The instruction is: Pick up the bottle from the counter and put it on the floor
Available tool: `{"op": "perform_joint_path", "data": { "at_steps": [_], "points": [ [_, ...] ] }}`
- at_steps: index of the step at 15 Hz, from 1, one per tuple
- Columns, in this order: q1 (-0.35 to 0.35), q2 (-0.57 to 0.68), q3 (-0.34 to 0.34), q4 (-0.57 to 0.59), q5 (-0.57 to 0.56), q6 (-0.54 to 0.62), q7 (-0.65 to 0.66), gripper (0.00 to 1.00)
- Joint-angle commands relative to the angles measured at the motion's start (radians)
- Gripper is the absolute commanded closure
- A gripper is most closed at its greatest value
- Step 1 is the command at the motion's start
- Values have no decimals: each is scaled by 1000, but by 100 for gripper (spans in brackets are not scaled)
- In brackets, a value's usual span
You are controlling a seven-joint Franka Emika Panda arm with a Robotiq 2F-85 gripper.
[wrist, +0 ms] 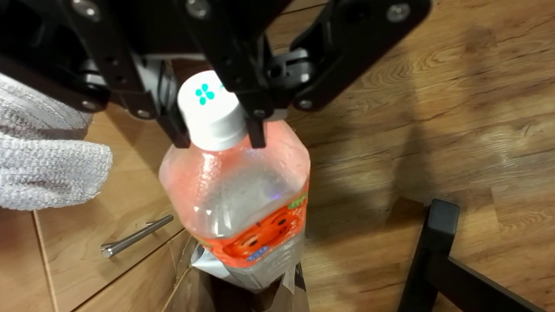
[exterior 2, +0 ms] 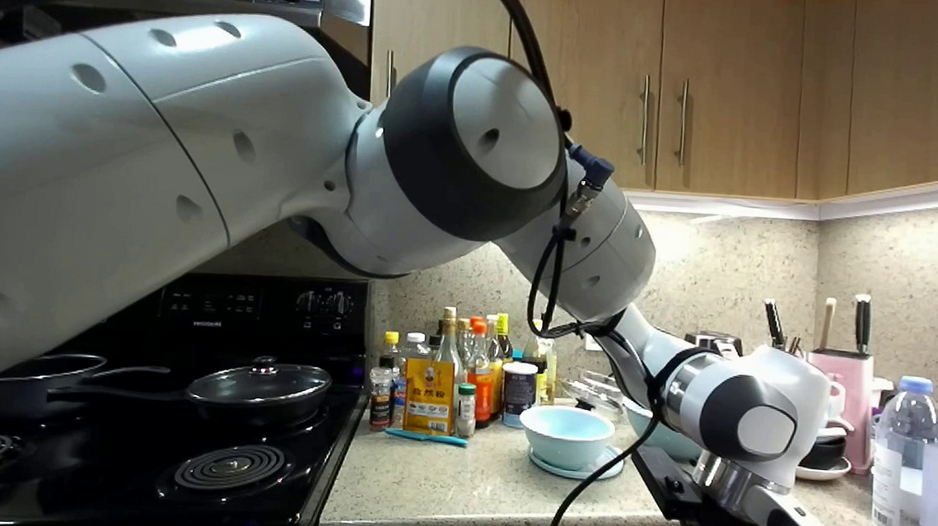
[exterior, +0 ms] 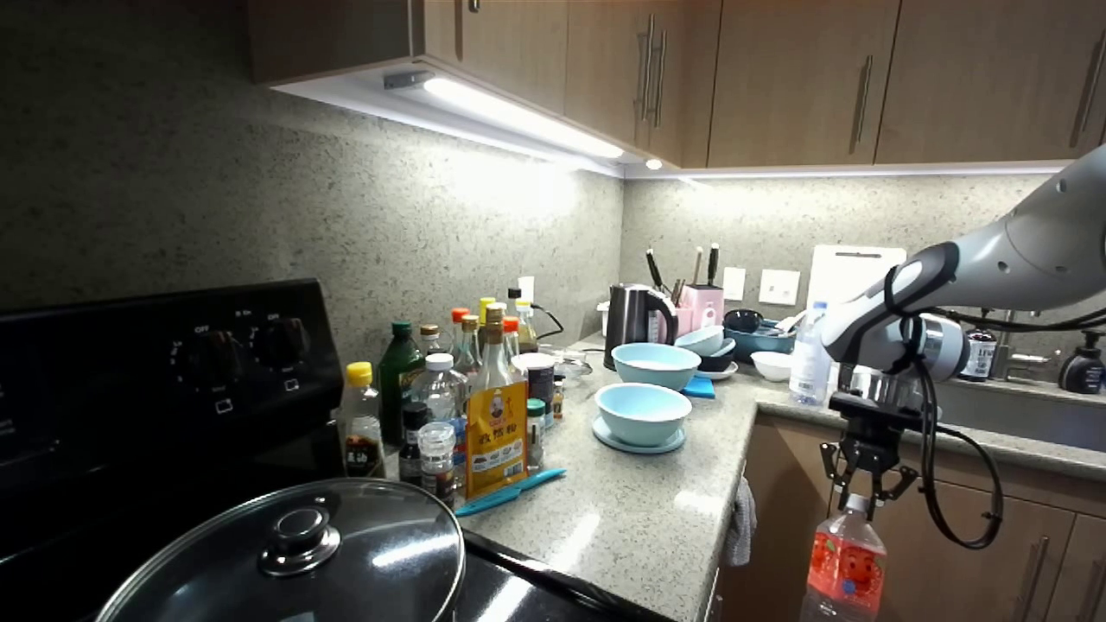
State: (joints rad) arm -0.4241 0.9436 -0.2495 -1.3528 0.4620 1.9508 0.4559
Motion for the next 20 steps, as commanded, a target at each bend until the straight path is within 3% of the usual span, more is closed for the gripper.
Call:
{"op": "perform_joint_path", "data": {
  "at_steps": [1,11,14,15,18,19,20],
  "points": [
    [-19,1,24,9,-4,-17,-5,88],
    [-71,38,93,49,24,-138,-94,88],
    [-48,40,79,40,10,-117,-64,88],
    [-47,47,80,43,9,-117,-63,63],
    [-45,51,78,46,8,-116,-63,63],
    [-45,51,77,47,8,-116,-63,88],
    [-41,53,76,57,5,-117,-57,88]
  ]
}}
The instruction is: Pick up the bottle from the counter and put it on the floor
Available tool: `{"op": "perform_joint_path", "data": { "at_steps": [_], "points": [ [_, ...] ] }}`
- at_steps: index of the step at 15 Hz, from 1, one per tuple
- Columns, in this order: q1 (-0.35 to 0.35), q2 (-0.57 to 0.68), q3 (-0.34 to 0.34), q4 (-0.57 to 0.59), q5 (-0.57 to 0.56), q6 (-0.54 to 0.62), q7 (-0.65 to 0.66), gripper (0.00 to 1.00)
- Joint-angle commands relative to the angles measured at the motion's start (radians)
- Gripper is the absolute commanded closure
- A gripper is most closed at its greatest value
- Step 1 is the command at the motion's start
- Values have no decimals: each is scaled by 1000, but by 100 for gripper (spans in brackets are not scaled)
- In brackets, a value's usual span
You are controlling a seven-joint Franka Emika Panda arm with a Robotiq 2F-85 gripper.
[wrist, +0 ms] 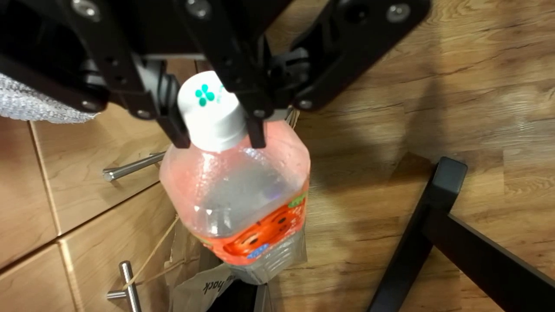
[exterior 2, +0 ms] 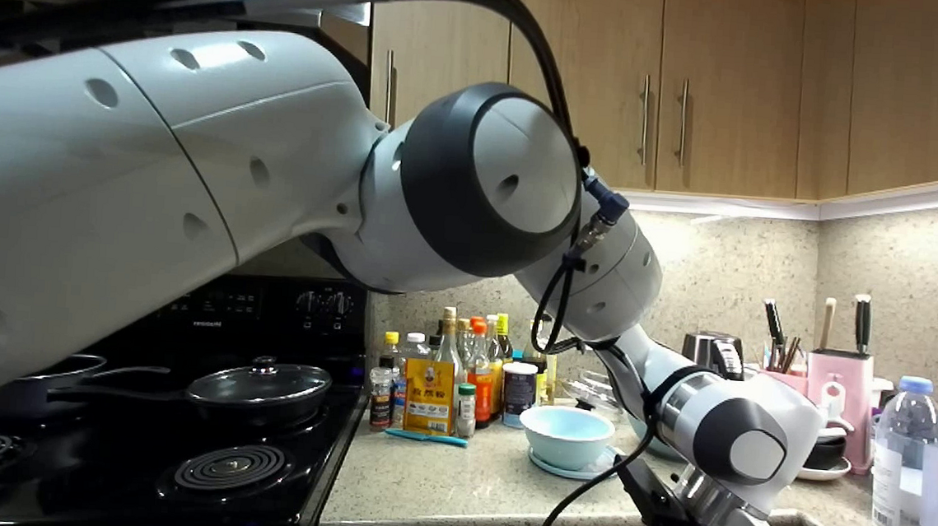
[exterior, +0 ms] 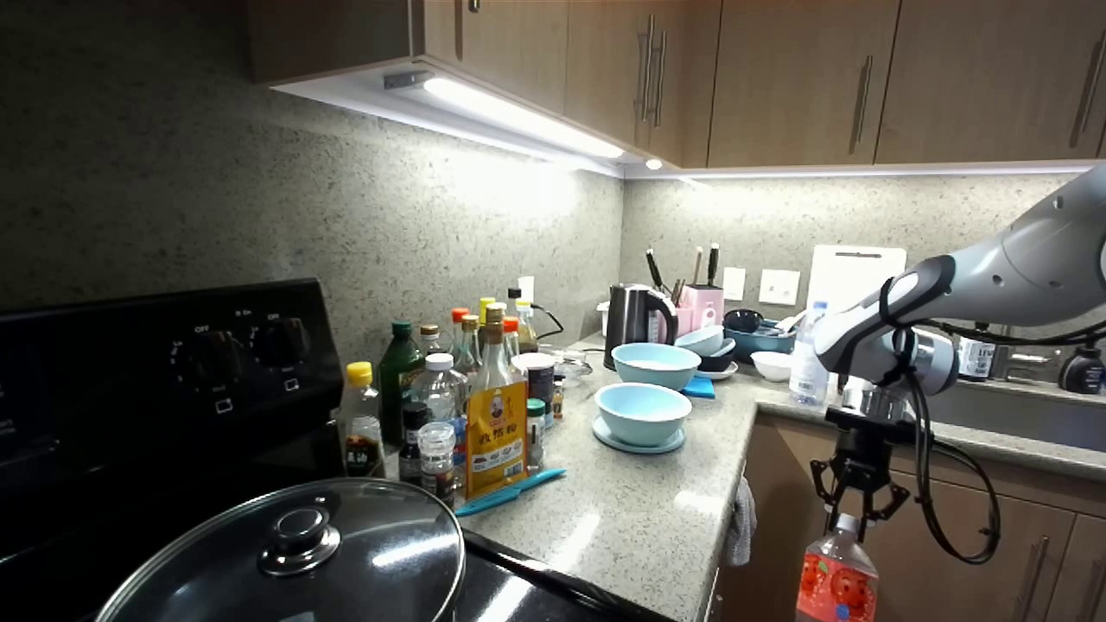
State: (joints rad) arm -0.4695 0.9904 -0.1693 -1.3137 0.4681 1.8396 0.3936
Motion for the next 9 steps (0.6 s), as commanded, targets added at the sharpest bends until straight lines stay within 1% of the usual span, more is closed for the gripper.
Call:
{"op": "perform_joint_path", "data": {
  "at_steps": [1,4,9],
  "points": [
    [7,11,-7,32,-5,-10,14,88],
    [6,21,-11,89,-12,-20,31,88],
    [-25,33,-6,176,-2,-42,40,88]
  ]
}}
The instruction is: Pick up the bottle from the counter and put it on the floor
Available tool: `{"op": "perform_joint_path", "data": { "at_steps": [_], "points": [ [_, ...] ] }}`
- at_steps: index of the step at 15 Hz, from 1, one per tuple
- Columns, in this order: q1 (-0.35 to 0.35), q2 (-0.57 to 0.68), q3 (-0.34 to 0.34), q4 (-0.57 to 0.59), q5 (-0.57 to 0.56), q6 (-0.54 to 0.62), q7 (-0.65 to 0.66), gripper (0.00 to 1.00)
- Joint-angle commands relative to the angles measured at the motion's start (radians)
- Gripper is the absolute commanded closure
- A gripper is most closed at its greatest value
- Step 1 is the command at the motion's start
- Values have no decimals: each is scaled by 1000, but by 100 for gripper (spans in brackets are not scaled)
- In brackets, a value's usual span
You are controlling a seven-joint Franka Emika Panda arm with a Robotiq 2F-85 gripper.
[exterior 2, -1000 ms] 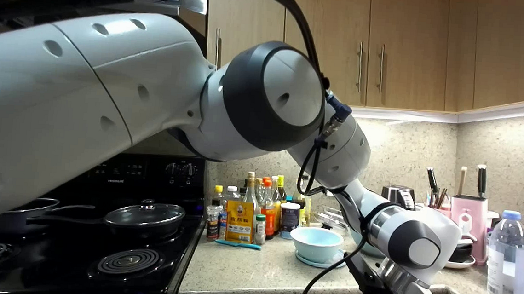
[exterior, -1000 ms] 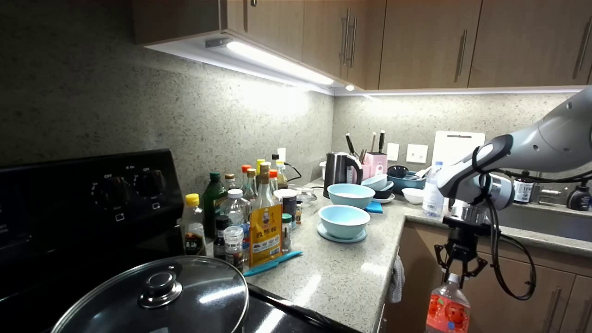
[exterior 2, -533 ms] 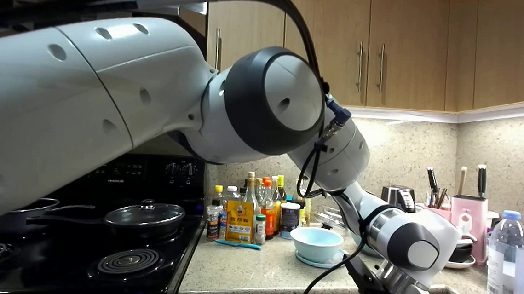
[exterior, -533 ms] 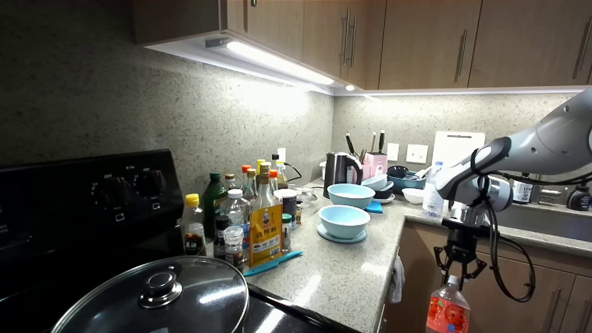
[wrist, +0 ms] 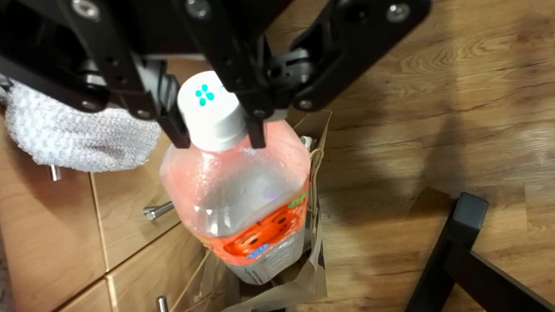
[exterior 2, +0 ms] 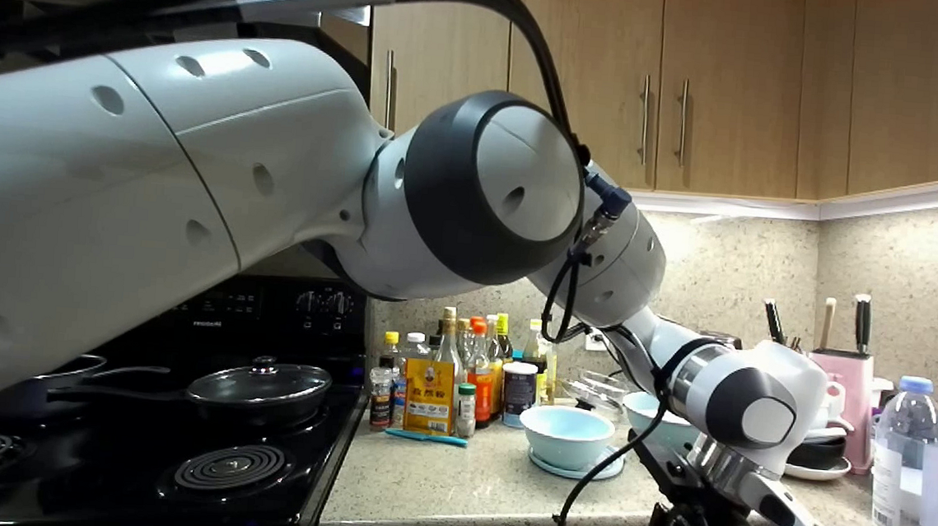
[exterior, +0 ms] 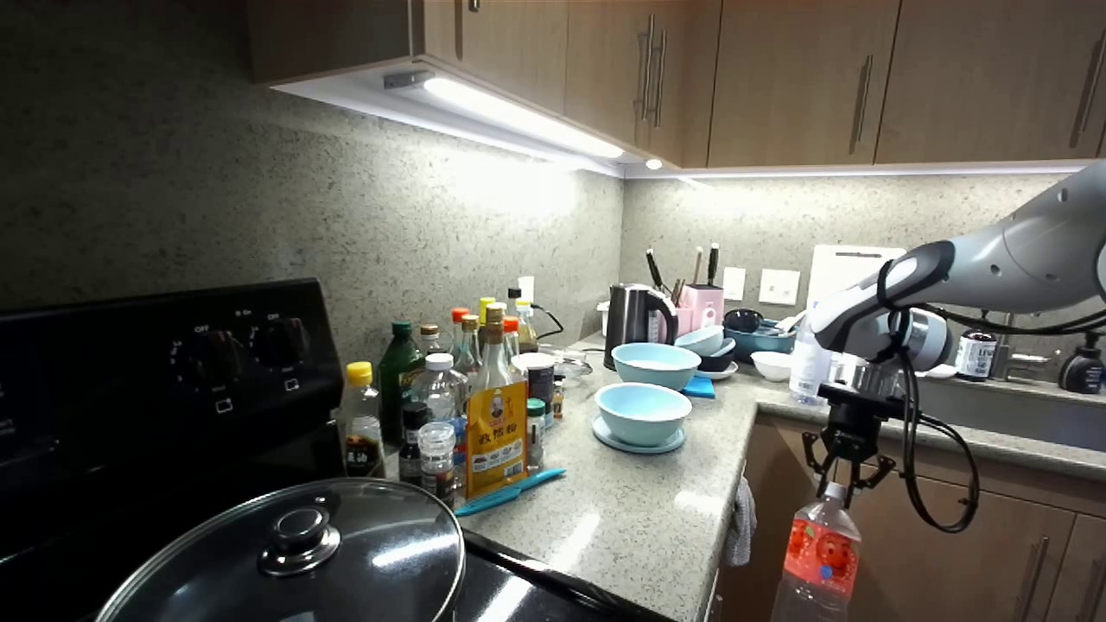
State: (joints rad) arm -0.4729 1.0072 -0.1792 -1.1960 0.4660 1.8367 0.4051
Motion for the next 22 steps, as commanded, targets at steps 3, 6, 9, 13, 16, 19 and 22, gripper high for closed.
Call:
{"op": "perform_joint_path", "data": {
  "at_steps": [3,6,9,13,16,19,22],
  "points": [
    [-12,5,0,33,0,-5,3,63],
    [-13,9,0,36,0,-6,3,63],
    [-8,13,-2,36,-5,-3,4,88],
    [-9,26,2,48,-1,-18,0,88],
    [-21,53,11,71,-7,-27,9,88],
    [-30,81,14,90,-5,-30,10,88],
    [-32,125,16,127,-10,-39,17,88]
  ]
}}
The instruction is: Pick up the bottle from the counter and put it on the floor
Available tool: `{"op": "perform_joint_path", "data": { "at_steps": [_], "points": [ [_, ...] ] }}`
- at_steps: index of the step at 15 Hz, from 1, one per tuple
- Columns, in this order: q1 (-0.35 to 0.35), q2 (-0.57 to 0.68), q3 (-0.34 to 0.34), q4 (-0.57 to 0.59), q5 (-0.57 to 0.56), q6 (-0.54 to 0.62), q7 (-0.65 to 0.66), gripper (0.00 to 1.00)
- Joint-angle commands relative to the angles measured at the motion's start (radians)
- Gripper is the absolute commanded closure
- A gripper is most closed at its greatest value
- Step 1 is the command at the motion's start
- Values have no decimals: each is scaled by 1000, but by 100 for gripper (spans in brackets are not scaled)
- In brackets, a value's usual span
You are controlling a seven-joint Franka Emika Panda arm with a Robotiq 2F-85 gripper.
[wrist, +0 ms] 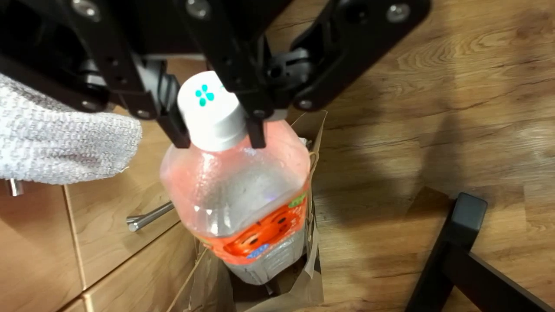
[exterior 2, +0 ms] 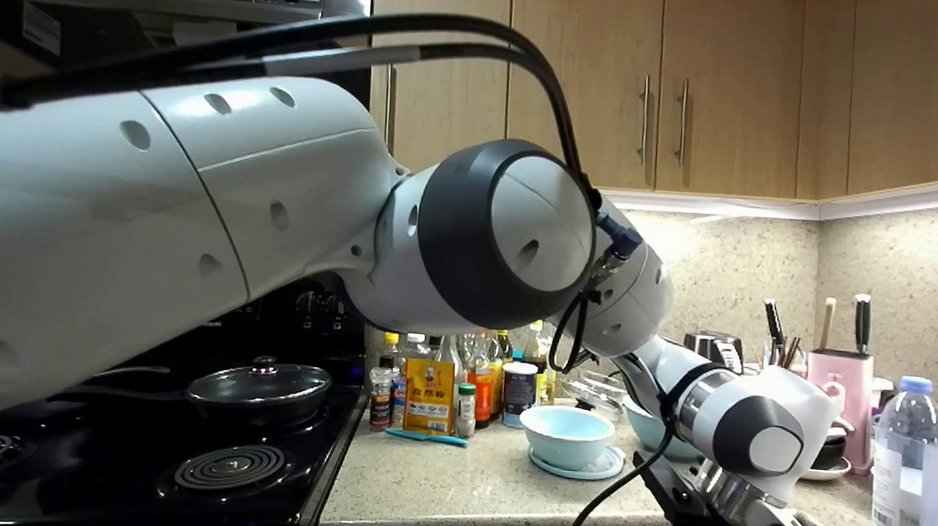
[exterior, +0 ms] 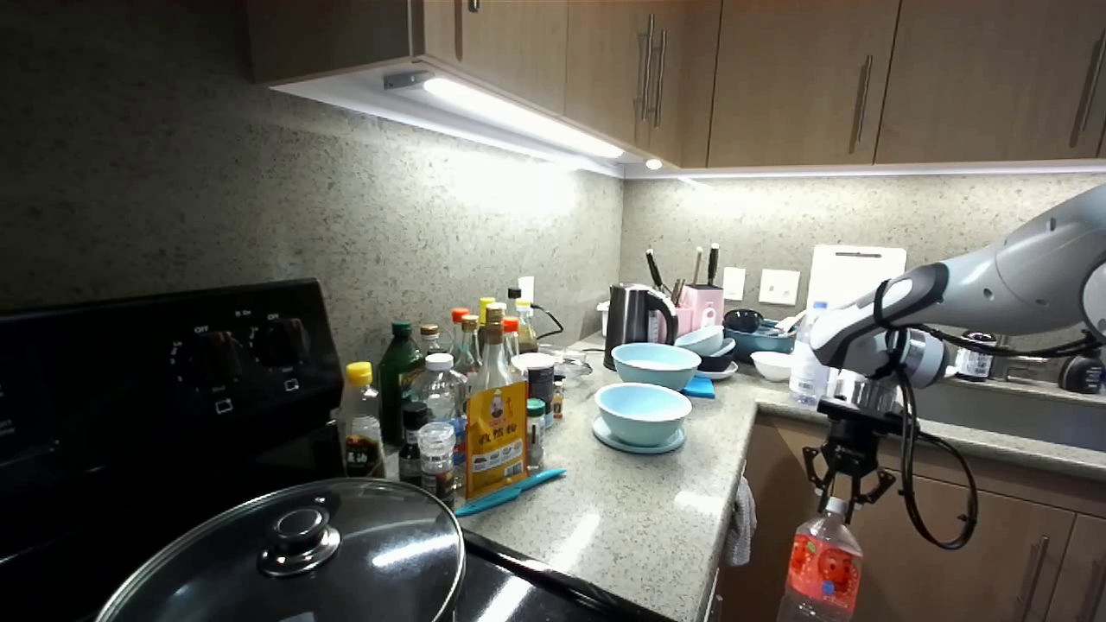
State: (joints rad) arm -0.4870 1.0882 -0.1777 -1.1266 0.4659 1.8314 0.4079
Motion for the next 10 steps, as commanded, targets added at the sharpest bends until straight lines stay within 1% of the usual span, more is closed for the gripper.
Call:
{"op": "perform_joint_path", "data": {
  "at_steps": [1,4,5,10],
  "points": [
    [-24,60,20,74,-7,-50,17,88],
    [-36,100,35,111,-4,-128,20,88],
    [-38,107,36,125,1,-137,23,88],
    [-65,42,57,117,104,-94,4,88]
  ]
}}
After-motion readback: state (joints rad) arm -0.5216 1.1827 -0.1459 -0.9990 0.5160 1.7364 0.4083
